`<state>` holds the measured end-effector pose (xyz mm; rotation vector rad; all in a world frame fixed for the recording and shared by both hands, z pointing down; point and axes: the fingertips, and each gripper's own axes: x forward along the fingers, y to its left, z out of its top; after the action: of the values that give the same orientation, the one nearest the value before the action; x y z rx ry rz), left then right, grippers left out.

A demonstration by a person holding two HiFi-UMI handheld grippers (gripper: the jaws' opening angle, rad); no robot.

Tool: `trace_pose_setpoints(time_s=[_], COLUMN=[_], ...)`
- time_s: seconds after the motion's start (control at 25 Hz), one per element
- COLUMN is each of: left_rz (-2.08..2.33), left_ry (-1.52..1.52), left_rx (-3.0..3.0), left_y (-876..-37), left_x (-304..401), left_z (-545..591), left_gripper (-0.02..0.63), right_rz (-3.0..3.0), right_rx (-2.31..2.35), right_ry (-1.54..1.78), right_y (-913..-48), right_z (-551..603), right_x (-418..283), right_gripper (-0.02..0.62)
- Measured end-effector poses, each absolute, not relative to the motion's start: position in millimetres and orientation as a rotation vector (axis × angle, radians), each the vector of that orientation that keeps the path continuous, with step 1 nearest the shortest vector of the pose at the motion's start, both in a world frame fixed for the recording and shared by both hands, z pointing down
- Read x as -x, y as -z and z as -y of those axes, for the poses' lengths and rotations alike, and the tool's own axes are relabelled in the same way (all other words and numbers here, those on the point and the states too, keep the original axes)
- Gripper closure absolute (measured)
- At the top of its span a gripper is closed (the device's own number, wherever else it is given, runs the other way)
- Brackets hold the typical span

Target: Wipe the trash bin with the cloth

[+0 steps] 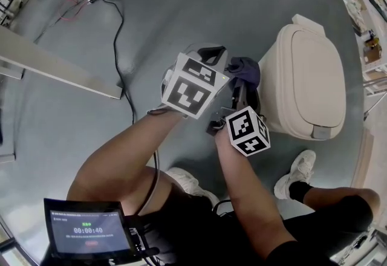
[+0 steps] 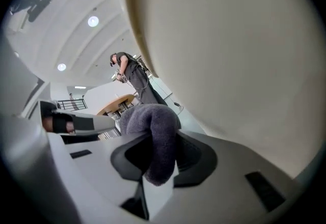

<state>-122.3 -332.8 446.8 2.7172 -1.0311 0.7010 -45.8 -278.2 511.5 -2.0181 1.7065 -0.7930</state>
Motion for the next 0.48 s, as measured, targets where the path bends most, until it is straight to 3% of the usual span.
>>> trace_pose_setpoints(time_s=[0.48], left_rz=[1.045], left_ry=[-0.63], left_rx=[-2.64], left_y=[-445.0], left_x=[130.0], left_z=[335.8], left_gripper=[0.609], right_rz=[-1.616], right_rx=[2.0], right_ry=[0.703], right_y=[-473.4], right_z=[305.3], right_x=[35.9], right_gripper=[0.506])
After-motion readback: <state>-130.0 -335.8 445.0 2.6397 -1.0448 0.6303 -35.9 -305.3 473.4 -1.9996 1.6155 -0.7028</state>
